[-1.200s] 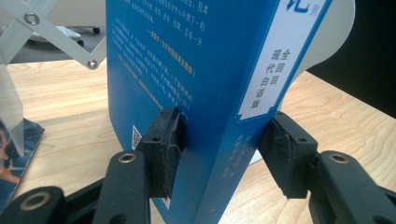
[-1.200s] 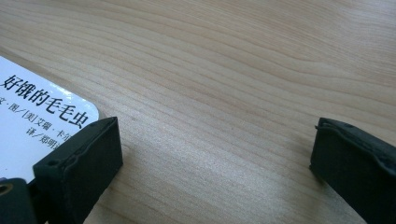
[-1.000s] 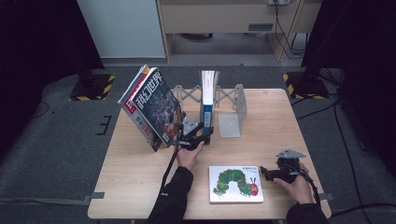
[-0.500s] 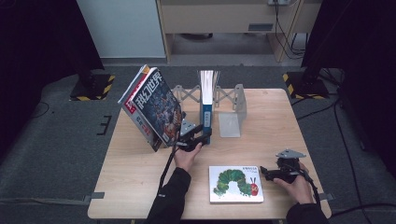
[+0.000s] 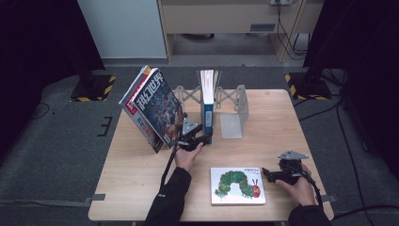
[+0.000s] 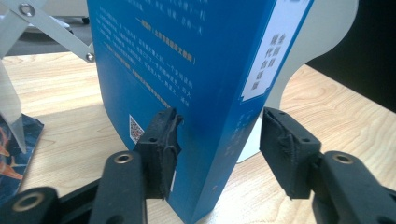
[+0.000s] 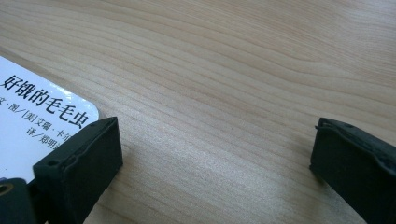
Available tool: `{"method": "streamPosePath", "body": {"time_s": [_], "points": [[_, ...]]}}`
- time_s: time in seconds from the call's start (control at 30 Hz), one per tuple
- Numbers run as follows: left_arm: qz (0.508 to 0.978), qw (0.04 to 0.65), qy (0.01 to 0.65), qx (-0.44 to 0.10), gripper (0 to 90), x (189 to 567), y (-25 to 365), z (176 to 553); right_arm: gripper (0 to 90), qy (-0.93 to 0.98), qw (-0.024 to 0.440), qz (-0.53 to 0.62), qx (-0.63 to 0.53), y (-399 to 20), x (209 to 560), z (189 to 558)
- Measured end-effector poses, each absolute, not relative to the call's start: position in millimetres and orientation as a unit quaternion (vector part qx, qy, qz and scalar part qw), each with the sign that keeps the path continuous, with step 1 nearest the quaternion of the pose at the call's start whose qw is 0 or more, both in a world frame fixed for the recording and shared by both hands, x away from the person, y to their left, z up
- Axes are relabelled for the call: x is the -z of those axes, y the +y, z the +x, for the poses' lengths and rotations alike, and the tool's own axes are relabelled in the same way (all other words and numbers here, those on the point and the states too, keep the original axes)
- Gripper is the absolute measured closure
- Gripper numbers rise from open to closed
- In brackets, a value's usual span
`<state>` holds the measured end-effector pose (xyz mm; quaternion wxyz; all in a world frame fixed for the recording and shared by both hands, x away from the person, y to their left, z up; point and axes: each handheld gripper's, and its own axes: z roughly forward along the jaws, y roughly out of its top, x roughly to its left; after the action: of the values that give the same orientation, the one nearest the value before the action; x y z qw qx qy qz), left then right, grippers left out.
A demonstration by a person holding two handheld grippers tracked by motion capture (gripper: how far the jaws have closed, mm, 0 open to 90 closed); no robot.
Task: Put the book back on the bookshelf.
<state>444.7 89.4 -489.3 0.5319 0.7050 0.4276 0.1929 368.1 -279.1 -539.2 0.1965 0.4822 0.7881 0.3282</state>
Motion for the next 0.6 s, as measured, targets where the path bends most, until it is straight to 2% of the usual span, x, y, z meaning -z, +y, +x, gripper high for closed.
{"method": "streamPosePath", "body": {"time_s": [0.3, 0.5, 0.6], "points": [[0.718, 0.525, 0.413, -0.194, 41.1, 471.9, 104.2, 430.8, 1.5, 0.786, 0.197, 0.486, -0.327, -278.9, 539.4, 368.5], [0.743, 0.502, 0.399, -0.192, 38.8, 460.5, 107.2, 417.1, 1.4, 0.786, 0.197, 0.486, -0.327, -279.0, 539.5, 368.6], [0.77, 0.479, 0.374, -0.194, 37.3, 455.1, 104.8, 405.1, 1.3, 0.786, 0.197, 0.486, -0.327, -278.9, 539.5, 368.6]]}}
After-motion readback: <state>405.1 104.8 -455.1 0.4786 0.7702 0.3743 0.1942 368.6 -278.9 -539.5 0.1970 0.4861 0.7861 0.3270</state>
